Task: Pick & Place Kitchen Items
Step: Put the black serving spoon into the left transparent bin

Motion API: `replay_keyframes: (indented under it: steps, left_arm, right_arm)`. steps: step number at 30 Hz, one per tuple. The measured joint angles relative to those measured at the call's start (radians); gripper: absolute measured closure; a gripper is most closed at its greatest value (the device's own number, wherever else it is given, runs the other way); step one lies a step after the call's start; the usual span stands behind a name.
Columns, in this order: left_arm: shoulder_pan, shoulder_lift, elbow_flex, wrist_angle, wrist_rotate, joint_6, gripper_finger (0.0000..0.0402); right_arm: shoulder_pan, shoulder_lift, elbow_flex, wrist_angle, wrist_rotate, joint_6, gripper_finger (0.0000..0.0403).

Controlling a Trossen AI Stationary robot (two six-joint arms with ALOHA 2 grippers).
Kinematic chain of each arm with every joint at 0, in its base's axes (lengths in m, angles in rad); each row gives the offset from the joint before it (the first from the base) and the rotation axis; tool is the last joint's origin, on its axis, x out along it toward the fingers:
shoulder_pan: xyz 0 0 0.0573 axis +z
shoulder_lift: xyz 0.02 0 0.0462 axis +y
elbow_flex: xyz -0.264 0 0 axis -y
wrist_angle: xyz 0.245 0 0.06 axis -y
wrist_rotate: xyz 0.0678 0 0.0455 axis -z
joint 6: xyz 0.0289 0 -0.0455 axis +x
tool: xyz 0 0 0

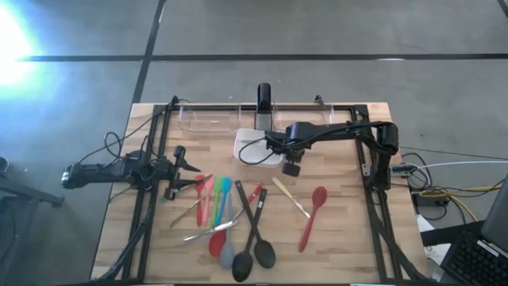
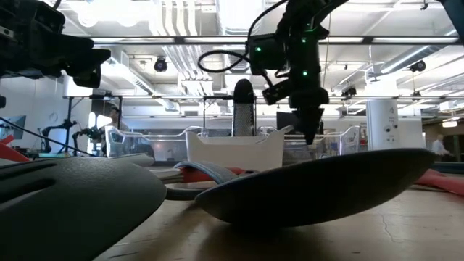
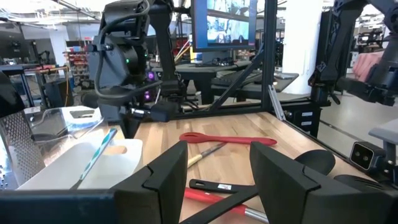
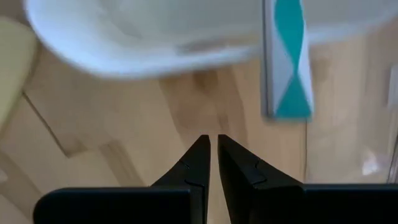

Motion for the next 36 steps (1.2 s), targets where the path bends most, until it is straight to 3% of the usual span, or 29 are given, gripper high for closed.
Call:
replay_keyframes:
  steps: [17,26,36]
  left_arm:
    - [0.000,0.000,0.000,0.000,0.000,0.000,0.0223]
    - [0.000,0.000,0.000,0.000,0.000,0.000,0.0223]
    - [0.000,0.000,0.000,0.000,0.000,0.000,0.0223]
  right_arm:
    - [0.285,-0.291,-0.084,0.068,0.009,0.113,0.0376]
    - [0.387,-0.421,-0.104,0.107,0.031,0.270,0.0376]
    - [0.540,-0.559,-0.307,0.444,0.046,0.337,0.0376]
